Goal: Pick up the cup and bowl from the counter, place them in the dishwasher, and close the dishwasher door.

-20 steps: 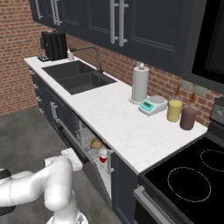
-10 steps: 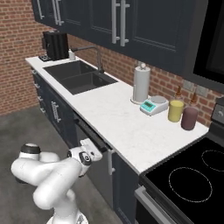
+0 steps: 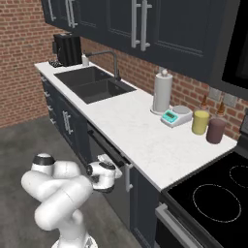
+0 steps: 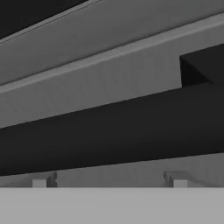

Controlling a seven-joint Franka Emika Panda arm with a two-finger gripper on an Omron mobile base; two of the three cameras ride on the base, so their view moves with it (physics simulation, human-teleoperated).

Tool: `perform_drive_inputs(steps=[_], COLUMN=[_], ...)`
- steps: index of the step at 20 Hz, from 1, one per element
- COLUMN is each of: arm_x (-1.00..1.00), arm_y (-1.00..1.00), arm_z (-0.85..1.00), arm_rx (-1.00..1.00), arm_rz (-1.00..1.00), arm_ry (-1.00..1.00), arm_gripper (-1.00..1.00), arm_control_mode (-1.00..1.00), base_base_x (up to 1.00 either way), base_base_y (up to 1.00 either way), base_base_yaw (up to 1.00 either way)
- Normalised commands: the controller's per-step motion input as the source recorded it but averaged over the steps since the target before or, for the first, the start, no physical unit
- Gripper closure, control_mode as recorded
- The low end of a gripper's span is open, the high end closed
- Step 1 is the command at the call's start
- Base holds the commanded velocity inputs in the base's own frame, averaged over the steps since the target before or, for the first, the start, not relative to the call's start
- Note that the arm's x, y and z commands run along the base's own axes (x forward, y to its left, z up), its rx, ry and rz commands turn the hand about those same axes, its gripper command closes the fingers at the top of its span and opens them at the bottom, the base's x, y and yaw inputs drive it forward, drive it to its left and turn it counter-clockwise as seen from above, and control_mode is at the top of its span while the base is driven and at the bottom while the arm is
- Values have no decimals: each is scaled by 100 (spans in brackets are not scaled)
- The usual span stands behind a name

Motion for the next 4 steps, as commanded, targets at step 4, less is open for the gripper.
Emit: perform_drive_inputs(steps=[4], arm_x=[100], arm_y=[-99], arm_z=[0], arm_rx=[8], arm_rz=[-10], arm_ry=[2], arm_gripper=[-100], arm_control_mode=[-100], base_base_x=[0], base_base_y=[0], base_base_yaw=[0])
